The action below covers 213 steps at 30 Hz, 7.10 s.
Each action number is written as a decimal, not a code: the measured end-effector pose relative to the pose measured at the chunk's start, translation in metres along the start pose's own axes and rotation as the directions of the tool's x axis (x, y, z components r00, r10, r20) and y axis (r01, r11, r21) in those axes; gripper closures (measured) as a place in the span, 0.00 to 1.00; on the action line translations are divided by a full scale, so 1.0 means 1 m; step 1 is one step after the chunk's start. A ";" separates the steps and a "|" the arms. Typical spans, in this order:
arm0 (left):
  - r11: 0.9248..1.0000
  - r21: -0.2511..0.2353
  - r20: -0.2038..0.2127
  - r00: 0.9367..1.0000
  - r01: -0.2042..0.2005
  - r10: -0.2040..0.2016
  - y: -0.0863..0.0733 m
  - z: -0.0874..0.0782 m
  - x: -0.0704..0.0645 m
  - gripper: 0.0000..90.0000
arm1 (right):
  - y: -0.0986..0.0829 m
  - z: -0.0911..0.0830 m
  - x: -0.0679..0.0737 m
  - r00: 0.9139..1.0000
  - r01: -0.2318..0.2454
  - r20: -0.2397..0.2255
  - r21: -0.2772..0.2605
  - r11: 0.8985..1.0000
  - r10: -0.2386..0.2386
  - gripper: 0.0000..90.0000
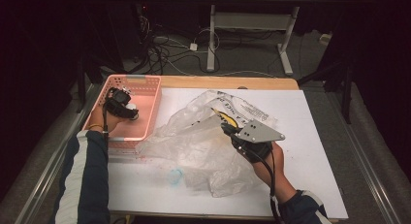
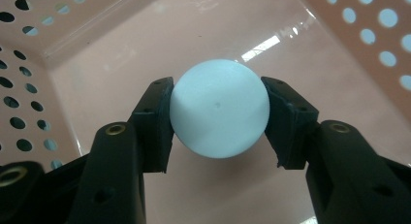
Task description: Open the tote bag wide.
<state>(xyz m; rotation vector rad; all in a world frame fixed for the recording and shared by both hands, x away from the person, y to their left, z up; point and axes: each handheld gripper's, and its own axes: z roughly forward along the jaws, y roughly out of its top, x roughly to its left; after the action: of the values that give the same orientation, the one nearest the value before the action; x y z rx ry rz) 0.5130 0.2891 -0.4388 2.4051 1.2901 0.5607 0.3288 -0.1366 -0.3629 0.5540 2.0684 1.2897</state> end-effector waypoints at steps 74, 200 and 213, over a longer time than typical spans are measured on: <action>0.746 -0.552 0.087 0.864 -0.373 0.496 -0.022 -0.066 -0.245 0.54 | -0.015 0.006 -0.008 0.994 -0.089 0.058 0.021 0.996 0.088 1.00; 0.868 -0.452 0.141 0.944 -0.207 0.299 -0.087 -0.077 -0.167 0.97 | -0.099 -0.062 0.008 0.992 0.011 -0.122 0.219 0.976 0.016 1.00; 0.732 -0.652 0.061 0.948 -0.200 0.313 -0.085 -0.122 -0.173 0.98 | -0.075 -0.086 -0.006 1.000 0.024 0.015 0.046 0.999 -0.025 1.00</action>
<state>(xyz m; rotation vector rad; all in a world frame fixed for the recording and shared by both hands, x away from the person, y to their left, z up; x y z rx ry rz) 0.3048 0.2014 -0.4051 1.9842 0.5480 0.7174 0.2712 -0.2271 -0.4013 0.5555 2.0906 1.2228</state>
